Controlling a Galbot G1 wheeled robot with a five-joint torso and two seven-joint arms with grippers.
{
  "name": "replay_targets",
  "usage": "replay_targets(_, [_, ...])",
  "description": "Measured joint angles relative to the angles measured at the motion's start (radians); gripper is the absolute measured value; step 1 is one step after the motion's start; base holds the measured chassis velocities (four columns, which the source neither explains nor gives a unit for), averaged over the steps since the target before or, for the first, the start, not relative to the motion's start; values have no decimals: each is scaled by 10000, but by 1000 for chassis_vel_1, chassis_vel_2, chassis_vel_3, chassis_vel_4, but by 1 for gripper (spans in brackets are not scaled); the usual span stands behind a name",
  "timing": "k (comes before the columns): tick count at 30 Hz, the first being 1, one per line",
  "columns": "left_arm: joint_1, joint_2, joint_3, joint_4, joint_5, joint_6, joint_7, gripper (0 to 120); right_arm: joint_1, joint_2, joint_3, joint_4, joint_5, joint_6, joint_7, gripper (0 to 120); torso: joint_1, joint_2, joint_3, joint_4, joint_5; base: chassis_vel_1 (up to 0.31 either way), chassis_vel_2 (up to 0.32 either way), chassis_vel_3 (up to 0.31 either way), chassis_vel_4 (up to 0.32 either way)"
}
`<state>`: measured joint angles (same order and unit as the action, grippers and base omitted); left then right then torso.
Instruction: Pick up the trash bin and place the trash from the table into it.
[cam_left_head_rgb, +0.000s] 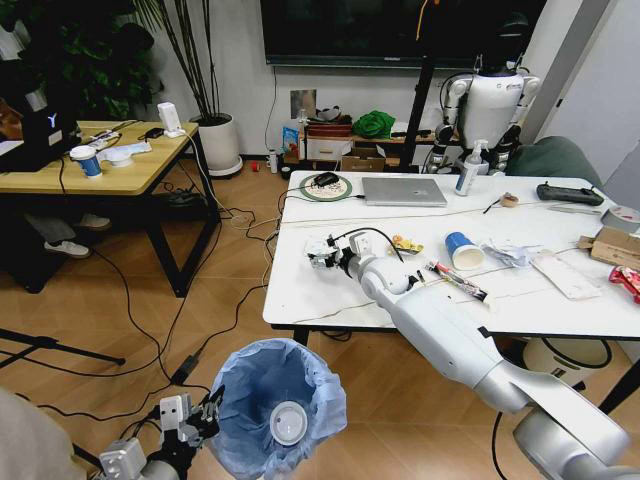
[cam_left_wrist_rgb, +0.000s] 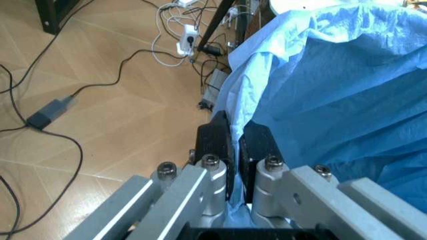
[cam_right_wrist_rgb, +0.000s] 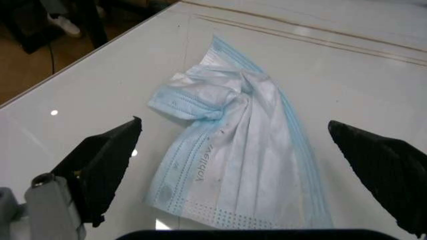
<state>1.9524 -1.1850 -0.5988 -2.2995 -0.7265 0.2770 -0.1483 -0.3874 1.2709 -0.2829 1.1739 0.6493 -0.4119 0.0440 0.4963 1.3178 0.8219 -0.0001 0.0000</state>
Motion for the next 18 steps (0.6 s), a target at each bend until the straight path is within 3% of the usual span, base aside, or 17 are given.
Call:
replay_targets(4, [-37,7,33,41,-5,-2,-7,0,-64,-5,5,-135,-119,25,-73,100,0,0,0,1,0,0,0,0,0])
replay_targets(7, [-49,8,39,48,-22,-4,-9,0,-94,14,5,-279,-189,52,-123,91,0,0,-1,0,0,0,0,0,0])
replay_targets(18, [-81,44,10,62,-96,-11,-35,0,-17,57,7,-504,-301,135,-232,49,-1,2,-2,1,0,0,0,0,0])
